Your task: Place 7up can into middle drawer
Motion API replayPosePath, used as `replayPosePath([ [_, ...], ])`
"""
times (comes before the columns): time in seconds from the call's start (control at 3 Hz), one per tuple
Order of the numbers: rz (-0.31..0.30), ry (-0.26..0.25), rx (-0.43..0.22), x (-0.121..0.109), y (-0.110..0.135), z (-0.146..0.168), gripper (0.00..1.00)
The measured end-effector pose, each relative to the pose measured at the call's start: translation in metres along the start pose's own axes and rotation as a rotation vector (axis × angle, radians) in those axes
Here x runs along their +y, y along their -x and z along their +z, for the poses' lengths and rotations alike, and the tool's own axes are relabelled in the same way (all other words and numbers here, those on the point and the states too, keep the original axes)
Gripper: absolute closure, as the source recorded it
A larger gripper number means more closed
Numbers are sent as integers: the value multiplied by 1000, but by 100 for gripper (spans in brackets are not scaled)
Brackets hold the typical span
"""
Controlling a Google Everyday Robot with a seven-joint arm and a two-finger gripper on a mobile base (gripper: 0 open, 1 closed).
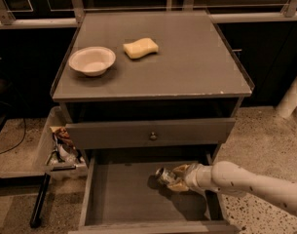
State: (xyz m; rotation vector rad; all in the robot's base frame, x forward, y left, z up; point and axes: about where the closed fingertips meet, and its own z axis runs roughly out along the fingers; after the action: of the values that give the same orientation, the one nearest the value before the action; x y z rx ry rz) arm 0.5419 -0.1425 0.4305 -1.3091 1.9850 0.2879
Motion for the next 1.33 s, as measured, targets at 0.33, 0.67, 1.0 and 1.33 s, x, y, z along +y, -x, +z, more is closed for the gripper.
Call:
replayPosePath([
  [0.33, 4, 10, -12, 6, -10, 19, 100],
  [0.67, 16, 28, -15, 11, -17, 32, 83],
  [1.0, 18, 29, -15, 11, -18, 33, 61],
  [1.33, 18, 29, -15, 11, -18, 33, 38],
])
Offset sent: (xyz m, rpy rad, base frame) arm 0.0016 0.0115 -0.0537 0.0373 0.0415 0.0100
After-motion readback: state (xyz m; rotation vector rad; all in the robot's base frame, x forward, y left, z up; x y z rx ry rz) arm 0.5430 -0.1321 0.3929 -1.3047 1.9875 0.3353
